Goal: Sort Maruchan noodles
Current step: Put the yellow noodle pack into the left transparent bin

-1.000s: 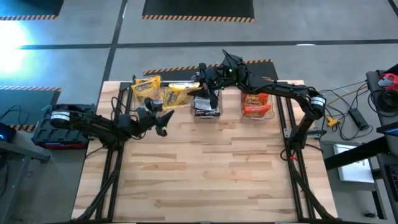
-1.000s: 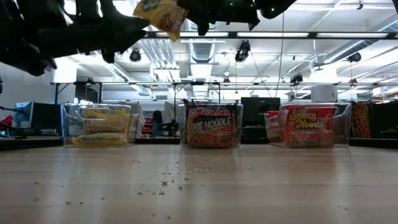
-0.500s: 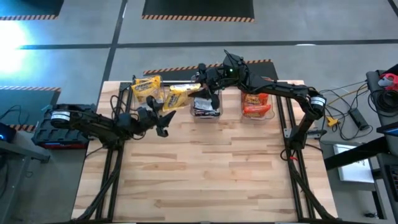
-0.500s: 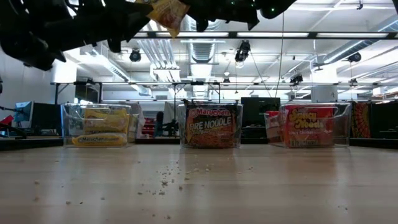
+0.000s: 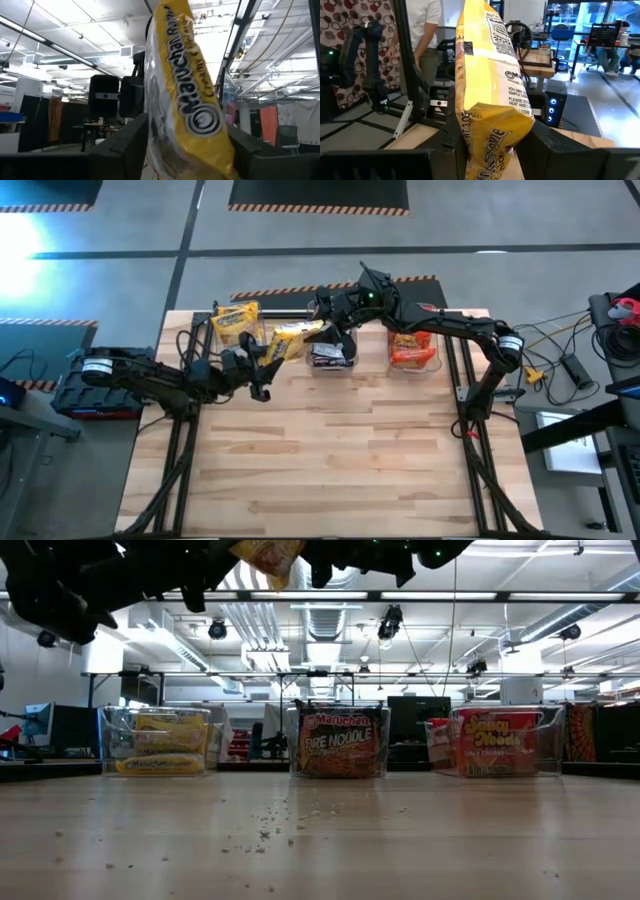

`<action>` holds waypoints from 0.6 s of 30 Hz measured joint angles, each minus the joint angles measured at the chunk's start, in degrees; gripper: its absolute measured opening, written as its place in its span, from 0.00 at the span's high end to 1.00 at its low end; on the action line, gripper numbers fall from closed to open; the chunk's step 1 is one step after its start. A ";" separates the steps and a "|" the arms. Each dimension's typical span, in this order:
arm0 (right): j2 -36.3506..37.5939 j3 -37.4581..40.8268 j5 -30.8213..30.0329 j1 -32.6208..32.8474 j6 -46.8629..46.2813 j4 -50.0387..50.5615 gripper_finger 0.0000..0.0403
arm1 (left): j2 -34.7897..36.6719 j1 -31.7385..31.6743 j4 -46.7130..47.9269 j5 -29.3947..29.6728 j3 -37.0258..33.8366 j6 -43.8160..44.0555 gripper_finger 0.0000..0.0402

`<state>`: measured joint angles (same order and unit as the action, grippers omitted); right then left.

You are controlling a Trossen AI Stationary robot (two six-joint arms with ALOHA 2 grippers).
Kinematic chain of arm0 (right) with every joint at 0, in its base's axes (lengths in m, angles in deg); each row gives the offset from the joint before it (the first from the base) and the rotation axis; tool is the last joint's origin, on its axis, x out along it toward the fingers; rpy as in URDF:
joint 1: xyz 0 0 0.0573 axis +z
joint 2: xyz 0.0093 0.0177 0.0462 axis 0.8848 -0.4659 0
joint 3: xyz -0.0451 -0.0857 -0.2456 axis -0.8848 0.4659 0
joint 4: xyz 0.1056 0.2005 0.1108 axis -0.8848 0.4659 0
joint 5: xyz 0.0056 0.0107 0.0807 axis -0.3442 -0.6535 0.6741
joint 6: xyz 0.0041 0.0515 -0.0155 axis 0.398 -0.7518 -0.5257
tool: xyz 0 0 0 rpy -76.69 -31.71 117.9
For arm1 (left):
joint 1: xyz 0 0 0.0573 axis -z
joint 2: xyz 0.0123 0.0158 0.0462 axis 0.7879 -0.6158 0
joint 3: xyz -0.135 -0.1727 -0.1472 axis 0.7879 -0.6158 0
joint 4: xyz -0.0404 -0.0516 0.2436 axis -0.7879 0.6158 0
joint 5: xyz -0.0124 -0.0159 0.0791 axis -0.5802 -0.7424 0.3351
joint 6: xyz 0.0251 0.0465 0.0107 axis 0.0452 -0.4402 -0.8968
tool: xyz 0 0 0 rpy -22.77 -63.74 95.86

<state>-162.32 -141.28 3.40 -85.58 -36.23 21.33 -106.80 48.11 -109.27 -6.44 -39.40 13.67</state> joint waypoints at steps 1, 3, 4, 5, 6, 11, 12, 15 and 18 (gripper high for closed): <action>0.00 0.00 0.00 0.08 0.07 -0.04 0.71 | 0.00 -0.02 0.07 0.00 0.02 0.32 0.59; 0.00 0.00 0.00 0.17 0.11 -0.02 0.71 | 0.00 -0.02 0.33 -0.02 0.07 0.53 0.63; 0.00 0.00 0.03 0.17 0.11 0.02 0.71 | 0.00 -0.02 0.36 -0.19 0.07 0.75 0.65; 0.00 0.00 0.08 0.19 0.13 0.08 0.71 | 0.00 -0.02 0.40 -0.18 0.07 0.79 0.67; 0.00 0.00 0.10 0.21 0.11 0.11 0.71 | 0.00 -0.04 0.44 -0.01 0.07 0.77 0.69; 0.00 0.00 0.24 0.21 0.06 0.26 0.71 | 0.00 -0.13 0.54 0.29 0.07 1.03 0.73; 0.00 0.00 0.29 0.21 -0.16 0.37 0.71 | 0.00 -0.12 0.58 0.28 0.07 1.08 0.73; 0.00 0.00 0.47 0.21 -1.57 0.84 0.70 | 0.00 -0.11 0.81 -0.01 0.07 1.43 0.69; 0.00 0.00 0.85 0.21 -1.00 1.83 0.68 | 0.00 -0.04 0.84 -0.17 0.07 1.41 0.68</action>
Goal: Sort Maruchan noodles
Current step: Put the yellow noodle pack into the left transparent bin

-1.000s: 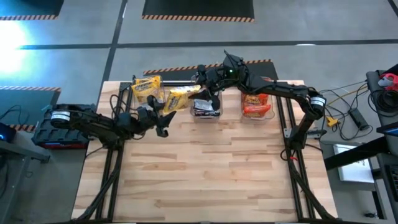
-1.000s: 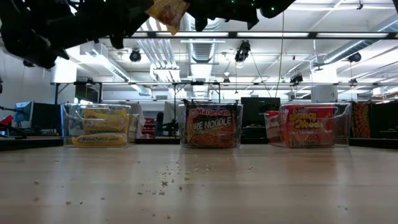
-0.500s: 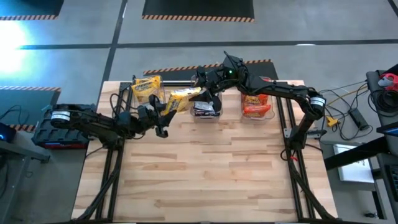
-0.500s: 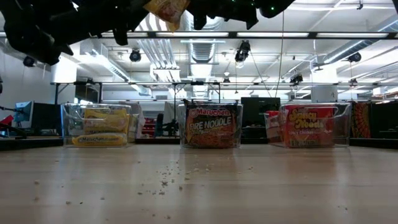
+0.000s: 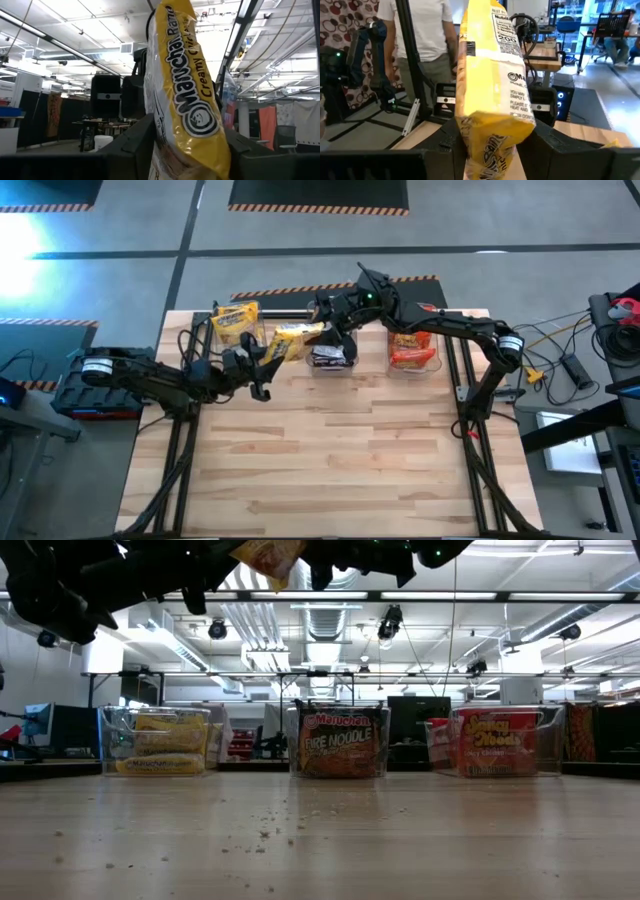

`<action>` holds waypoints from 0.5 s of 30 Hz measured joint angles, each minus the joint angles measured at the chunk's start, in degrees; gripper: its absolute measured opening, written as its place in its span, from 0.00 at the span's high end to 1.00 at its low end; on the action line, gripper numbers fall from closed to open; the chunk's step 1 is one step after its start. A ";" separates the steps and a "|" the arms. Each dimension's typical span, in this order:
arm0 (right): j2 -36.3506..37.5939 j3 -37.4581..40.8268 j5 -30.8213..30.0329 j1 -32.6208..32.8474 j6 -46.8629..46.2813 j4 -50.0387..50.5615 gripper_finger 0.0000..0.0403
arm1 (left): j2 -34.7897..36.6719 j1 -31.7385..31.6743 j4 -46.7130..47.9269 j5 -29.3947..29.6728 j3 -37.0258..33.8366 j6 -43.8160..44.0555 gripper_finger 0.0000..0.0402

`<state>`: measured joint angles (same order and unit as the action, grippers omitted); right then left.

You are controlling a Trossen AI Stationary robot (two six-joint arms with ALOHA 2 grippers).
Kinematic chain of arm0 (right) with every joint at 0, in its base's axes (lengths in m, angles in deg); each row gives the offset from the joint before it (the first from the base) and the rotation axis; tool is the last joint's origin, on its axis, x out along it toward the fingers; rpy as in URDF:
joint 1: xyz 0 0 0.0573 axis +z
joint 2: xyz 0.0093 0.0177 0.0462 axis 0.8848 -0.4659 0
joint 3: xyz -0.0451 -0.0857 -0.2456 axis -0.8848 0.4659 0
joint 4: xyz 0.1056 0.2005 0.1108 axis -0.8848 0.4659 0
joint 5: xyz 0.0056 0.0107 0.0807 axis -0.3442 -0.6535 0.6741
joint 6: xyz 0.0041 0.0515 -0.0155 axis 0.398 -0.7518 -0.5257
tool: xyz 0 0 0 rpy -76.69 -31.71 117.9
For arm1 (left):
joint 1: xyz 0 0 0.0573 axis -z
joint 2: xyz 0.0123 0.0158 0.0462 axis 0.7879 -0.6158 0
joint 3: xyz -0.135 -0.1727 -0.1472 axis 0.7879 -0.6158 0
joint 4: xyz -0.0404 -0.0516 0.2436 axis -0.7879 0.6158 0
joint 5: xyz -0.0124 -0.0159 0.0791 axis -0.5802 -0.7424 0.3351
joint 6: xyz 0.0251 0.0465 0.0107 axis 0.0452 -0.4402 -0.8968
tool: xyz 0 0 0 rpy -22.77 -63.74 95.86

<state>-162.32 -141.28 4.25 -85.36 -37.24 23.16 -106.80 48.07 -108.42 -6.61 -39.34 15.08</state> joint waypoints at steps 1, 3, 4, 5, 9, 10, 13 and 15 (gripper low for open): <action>0.00 0.01 0.03 0.00 -0.45 0.12 0.66 | 0.00 -0.01 -0.04 0.01 0.00 0.00 0.68; 0.00 0.04 0.06 -0.11 -0.99 0.33 0.63 | 0.00 -0.03 -0.06 0.08 0.00 -0.02 0.70; 0.00 0.04 0.05 -0.13 -1.10 0.59 0.61 | 0.00 -0.04 -0.06 0.15 0.00 -0.02 0.71; 0.00 0.04 0.05 -0.13 -1.08 1.13 0.59 | 0.00 -0.04 -0.07 0.18 0.00 -0.04 0.72; 0.22 0.04 0.01 -0.44 -1.22 3.26 0.53 | 0.00 -0.04 -0.05 0.18 0.00 -0.10 0.75; 0.39 0.04 -0.03 -0.58 -1.28 3.89 0.51 | 0.00 -0.04 -0.07 0.21 0.00 -0.15 0.75; 1.76 -0.52 -0.19 -1.97 -2.32 9.45 0.48 | 0.00 -0.04 -0.07 0.28 0.02 -0.22 0.74; 2.74 -2.42 -0.39 -3.38 -1.46 16.21 0.46 | 0.02 -0.09 -0.12 0.79 0.00 -0.59 0.73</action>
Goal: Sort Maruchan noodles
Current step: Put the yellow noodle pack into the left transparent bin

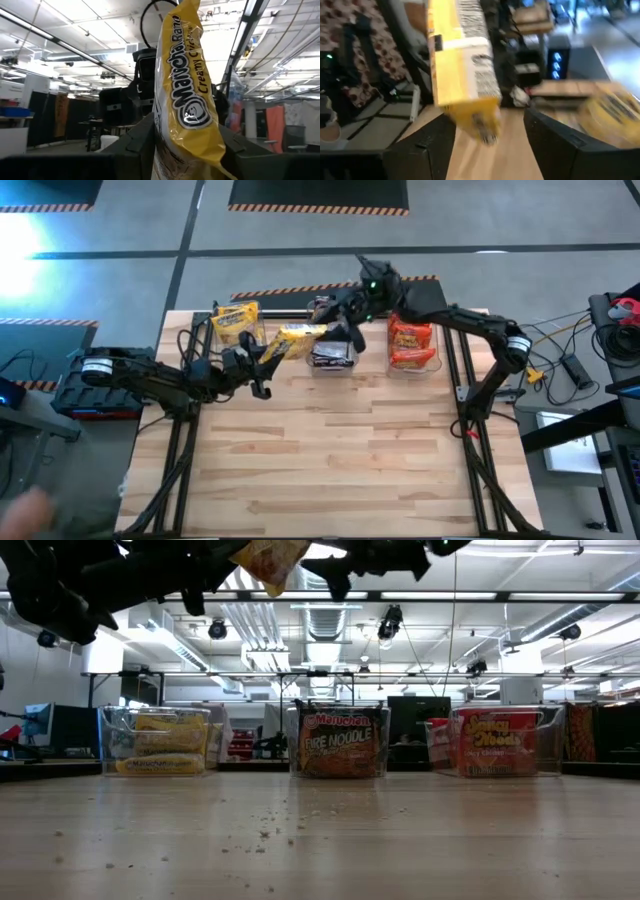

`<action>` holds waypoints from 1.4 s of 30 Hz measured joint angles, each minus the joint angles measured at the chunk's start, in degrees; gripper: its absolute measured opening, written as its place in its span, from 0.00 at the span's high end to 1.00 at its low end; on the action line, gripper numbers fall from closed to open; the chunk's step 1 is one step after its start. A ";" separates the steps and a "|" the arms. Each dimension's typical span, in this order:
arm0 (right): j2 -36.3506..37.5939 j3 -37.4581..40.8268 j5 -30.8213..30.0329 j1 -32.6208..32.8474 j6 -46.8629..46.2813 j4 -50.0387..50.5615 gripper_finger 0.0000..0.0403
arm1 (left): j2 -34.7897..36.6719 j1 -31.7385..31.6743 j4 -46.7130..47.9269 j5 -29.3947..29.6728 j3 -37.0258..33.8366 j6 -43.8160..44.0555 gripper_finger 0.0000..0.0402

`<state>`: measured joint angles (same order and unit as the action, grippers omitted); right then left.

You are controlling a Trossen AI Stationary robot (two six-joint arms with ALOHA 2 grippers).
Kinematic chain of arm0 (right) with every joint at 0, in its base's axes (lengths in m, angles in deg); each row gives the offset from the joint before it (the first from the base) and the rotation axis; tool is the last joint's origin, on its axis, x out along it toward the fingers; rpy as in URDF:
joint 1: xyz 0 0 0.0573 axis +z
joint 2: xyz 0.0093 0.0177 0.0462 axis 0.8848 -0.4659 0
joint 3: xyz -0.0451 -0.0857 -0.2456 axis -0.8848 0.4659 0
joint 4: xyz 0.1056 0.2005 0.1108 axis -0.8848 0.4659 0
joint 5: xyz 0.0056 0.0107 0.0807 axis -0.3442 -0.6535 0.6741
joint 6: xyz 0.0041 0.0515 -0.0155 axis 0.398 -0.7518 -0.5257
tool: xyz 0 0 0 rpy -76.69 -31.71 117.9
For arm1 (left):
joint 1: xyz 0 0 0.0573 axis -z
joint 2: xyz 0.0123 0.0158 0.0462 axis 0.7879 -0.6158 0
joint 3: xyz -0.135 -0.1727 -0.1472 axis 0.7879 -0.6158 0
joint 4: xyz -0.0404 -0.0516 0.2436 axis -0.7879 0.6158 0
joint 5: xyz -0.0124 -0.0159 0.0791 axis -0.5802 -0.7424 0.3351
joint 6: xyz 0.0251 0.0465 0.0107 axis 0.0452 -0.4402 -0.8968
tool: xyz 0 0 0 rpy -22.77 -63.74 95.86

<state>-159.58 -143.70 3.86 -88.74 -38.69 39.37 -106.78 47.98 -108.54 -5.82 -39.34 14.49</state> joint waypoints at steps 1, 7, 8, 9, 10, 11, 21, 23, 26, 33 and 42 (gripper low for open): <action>0.52 -1.13 -0.15 -0.80 1.00 3.95 0.45 | 0.06 0.00 0.00 0.35 0.00 -0.59 0.73; 1.96 -5.10 -1.98 -4.68 6.42 20.84 0.42 | 1.46 -0.47 3.35 3.98 0.00 -3.31 0.74; 1.96 -5.10 -2.21 -4.95 6.56 22.06 0.42 | 2.06 -0.69 5.08 4.35 -0.05 -3.35 0.74; 1.96 -5.08 -2.24 -5.27 6.85 23.39 0.42 | 2.86 -0.93 7.02 5.37 -0.11 -3.37 0.74; 1.95 -5.07 -2.24 -5.48 7.21 24.56 0.42 | 3.77 -1.17 9.11 6.83 -0.11 -3.45 0.74; 1.84 -5.07 -2.29 -5.54 7.69 25.47 0.42 | 4.85 -1.52 11.29 8.57 -0.11 -3.54 0.74; 1.54 -5.05 -5.68 -5.70 10.79 30.01 0.42 | 18.49 -9.31 39.17 13.18 0.36 0.60 0.74; 1.54 -5.05 -6.54 -5.78 10.81 30.18 0.42 | 21.60 -10.90 47.50 13.13 0.97 2.40 0.74; 1.54 -5.05 -6.78 -5.78 11.88 30.82 0.42 | 26.64 -12.86 62.92 12.98 3.04 4.18 0.74; 1.54 -4.88 -6.90 -5.78 13.78 32.73 0.42 | 37.21 -14.64 103.38 12.96 14.78 9.65 0.73; 1.54 -4.18 -6.90 -5.78 15.55 32.87 0.42 | 41.17 -14.63 125.35 13.98 16.55 21.22 0.73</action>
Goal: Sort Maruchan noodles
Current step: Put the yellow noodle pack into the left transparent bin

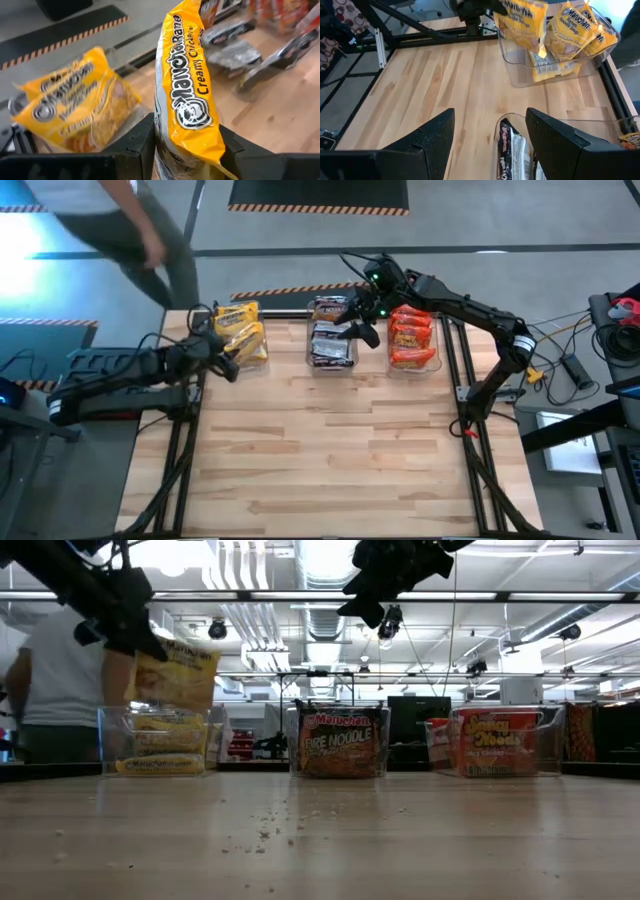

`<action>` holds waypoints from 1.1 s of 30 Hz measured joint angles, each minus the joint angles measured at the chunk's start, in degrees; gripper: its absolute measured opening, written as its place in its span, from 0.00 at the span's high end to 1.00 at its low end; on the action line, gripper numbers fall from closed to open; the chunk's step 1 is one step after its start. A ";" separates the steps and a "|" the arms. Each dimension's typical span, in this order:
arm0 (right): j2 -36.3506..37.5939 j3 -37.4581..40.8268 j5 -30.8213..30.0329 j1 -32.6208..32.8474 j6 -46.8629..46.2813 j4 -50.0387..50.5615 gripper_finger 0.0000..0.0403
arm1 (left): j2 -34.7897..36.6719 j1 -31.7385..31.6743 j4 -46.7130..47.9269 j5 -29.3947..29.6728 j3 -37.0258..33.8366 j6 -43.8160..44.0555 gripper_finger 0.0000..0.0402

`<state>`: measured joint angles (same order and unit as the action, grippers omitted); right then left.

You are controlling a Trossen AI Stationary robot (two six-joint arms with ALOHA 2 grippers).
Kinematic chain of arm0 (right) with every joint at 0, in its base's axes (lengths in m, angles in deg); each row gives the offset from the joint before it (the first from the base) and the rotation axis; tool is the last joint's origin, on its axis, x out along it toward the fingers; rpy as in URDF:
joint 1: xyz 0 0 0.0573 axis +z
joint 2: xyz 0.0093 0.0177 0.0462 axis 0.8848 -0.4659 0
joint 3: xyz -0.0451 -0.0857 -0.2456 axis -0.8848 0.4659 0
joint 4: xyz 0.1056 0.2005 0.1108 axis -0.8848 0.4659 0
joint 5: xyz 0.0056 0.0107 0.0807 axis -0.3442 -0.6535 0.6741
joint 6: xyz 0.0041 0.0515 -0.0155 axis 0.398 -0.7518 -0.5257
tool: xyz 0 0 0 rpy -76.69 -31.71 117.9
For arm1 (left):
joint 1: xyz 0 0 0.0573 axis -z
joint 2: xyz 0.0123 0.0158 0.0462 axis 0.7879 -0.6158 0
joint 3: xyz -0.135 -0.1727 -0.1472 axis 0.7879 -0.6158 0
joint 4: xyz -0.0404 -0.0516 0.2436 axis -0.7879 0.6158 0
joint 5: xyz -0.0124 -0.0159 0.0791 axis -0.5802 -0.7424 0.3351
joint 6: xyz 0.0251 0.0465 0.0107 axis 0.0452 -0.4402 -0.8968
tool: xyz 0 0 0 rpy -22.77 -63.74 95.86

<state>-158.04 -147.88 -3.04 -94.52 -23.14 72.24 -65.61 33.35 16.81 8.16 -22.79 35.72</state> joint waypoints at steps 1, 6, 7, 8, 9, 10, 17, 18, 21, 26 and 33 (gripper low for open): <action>0.00 0.00 0.01 0.00 0.14 -0.01 0.42 | 0.18 -0.01 0.04 0.10 -0.87 0.41 0.73; 0.00 0.02 0.02 0.00 0.11 0.08 0.42 | 0.63 -0.01 -1.60 0.41 -4.55 1.67 0.73; 0.00 0.02 0.02 0.00 0.11 0.11 0.42 | 0.66 0.00 -1.69 0.48 -5.11 2.05 0.73; 0.00 0.02 0.02 0.00 0.11 0.11 0.42 | 0.64 -0.01 -1.75 0.60 -5.63 2.38 0.73; 0.00 0.02 0.02 0.00 0.11 0.11 0.42 | 0.64 -0.01 -1.82 0.66 -6.17 2.63 0.73; 0.00 0.02 0.03 0.00 0.11 0.11 0.42 | 0.62 -0.01 -1.92 0.66 -6.78 2.98 0.73; 0.00 0.02 0.04 0.00 0.11 0.11 0.42 | 0.60 -0.30 -3.09 4.58 -7.57 4.52 0.73; 0.00 0.04 0.04 0.00 0.11 0.11 0.42 | 0.60 -0.32 -3.10 5.53 -7.61 4.90 0.73; 0.00 0.04 0.07 0.00 0.13 0.11 0.42 | 0.60 -0.32 -3.15 6.12 -7.78 5.59 0.73; 0.00 0.04 0.13 0.00 0.63 0.11 0.42 | -0.06 -0.32 -4.17 6.03 -7.80 5.48 0.73; 0.00 0.04 0.15 0.00 1.27 0.12 0.42 | -3.67 -0.32 -4.64 4.83 -7.80 5.26 0.73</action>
<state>-158.04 -147.84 -2.89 -94.52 -21.87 72.36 -69.28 33.03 12.17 12.99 -30.60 40.98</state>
